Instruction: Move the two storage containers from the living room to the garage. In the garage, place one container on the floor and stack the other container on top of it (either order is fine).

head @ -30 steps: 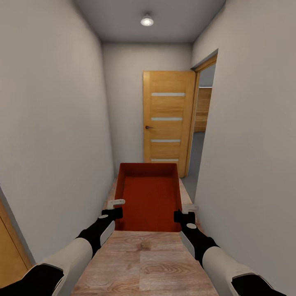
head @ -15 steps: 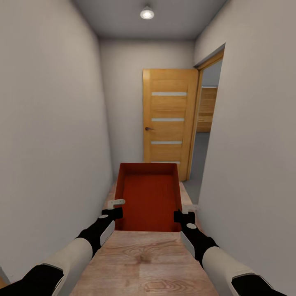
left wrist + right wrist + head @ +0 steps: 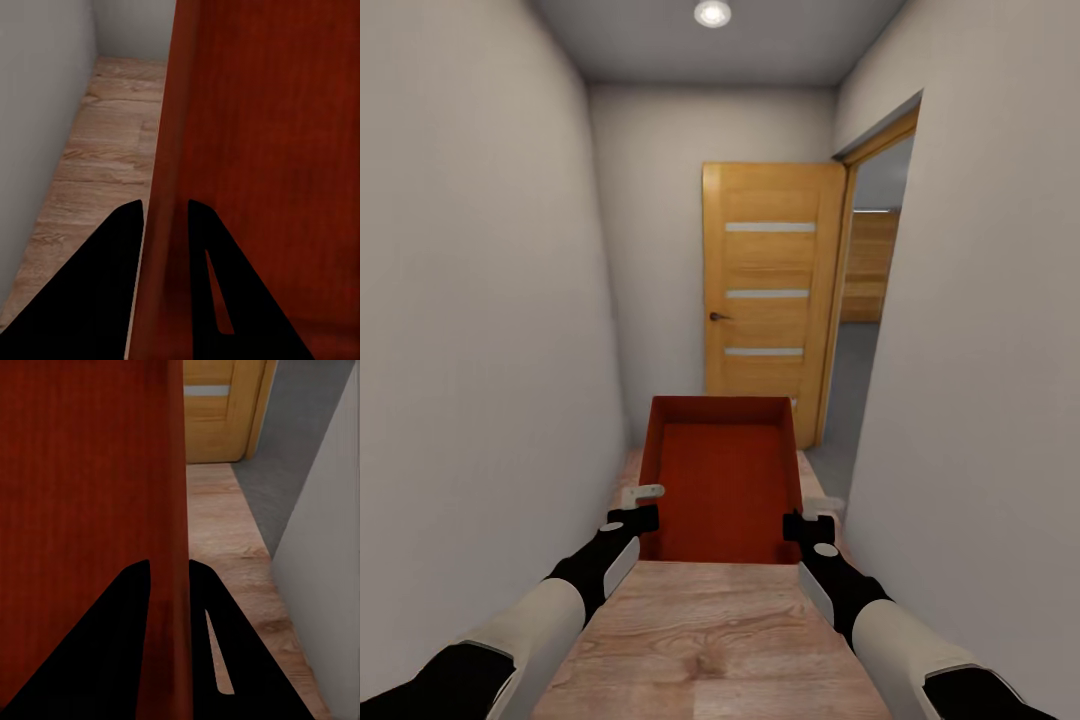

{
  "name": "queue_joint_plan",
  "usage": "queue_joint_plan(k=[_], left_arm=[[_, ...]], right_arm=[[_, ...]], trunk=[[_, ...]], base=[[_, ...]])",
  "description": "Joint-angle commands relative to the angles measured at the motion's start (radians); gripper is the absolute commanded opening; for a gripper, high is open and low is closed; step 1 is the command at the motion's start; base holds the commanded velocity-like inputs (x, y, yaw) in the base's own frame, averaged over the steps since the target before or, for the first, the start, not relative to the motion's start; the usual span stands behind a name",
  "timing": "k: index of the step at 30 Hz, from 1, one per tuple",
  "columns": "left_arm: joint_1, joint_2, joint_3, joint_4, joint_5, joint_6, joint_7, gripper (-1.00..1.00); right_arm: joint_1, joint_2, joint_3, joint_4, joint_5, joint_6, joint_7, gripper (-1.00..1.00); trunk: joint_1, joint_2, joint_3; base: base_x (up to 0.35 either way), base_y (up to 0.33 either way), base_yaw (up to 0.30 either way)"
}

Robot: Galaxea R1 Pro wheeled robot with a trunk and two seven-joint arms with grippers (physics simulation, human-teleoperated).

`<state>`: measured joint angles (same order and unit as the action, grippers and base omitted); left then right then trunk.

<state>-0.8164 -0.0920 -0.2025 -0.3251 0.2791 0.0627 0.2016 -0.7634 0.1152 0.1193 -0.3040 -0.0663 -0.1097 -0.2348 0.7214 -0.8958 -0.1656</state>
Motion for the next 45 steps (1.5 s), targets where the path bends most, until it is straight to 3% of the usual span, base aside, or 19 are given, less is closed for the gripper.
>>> queue_joint_plan(k=[1, 45], left_arm=[[0.0, 0.037, -0.012, -0.005, -0.012, 0.006, 0.084, -1.0], [0.0, 0.043, -0.012, -0.005, -0.012, 0.006, 0.084, -1.0]], right_arm=[[-0.002, -0.002, -0.047, 0.002, -0.01, -0.005, -0.053, -1.0], [-0.002, -0.002, -0.047, 0.002, -0.01, -0.002, -0.051, -1.0]], trunk=[[0.001, -0.001, -0.001], [0.001, -0.001, -0.001]], base=[[0.326, 0.0, -0.176], [0.326, 0.0, -0.017]])
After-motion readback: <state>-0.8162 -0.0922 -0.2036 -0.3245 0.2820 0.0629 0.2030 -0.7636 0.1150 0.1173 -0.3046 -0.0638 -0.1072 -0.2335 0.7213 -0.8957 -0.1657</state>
